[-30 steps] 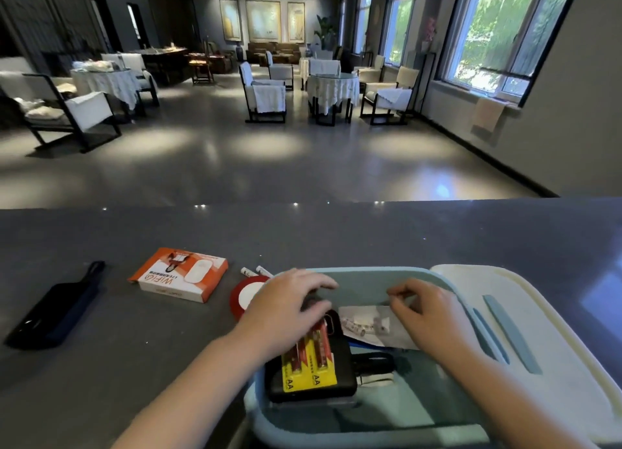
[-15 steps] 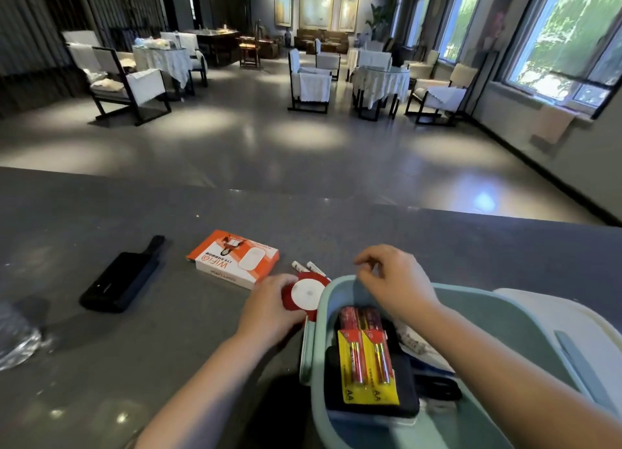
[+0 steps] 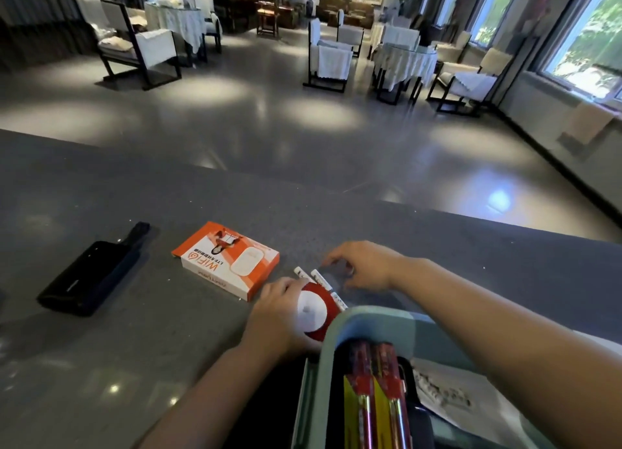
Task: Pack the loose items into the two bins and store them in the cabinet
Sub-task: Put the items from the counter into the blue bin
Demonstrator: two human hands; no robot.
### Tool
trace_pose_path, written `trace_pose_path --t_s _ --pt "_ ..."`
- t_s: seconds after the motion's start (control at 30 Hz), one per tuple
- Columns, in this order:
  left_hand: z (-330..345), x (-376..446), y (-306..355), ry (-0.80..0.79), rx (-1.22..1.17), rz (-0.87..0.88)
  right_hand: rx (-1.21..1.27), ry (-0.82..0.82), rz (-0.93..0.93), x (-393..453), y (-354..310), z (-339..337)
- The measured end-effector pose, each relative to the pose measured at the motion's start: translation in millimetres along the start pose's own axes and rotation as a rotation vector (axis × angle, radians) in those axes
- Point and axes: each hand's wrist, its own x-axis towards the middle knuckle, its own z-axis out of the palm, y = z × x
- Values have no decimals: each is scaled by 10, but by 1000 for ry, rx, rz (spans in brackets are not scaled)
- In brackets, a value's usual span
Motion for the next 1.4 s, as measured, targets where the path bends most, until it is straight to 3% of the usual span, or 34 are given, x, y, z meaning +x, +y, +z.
trace_pose_path --t_s 0.23,0.63,1.27,1.4 --pt "-131 -63 -76 -17 15 -109 -235 -103 -179 356 -29 177" --pt "-152 -163 -123 -43 -18 -116 -236 -208 -209 627 -37 212" --pt "-168 -209 -89 -26 -55 -177 -163 -48 -224 592 -63 278" --pt "-371 -284 -26 77 -104 -209 19 131 -124 272 -100 16"
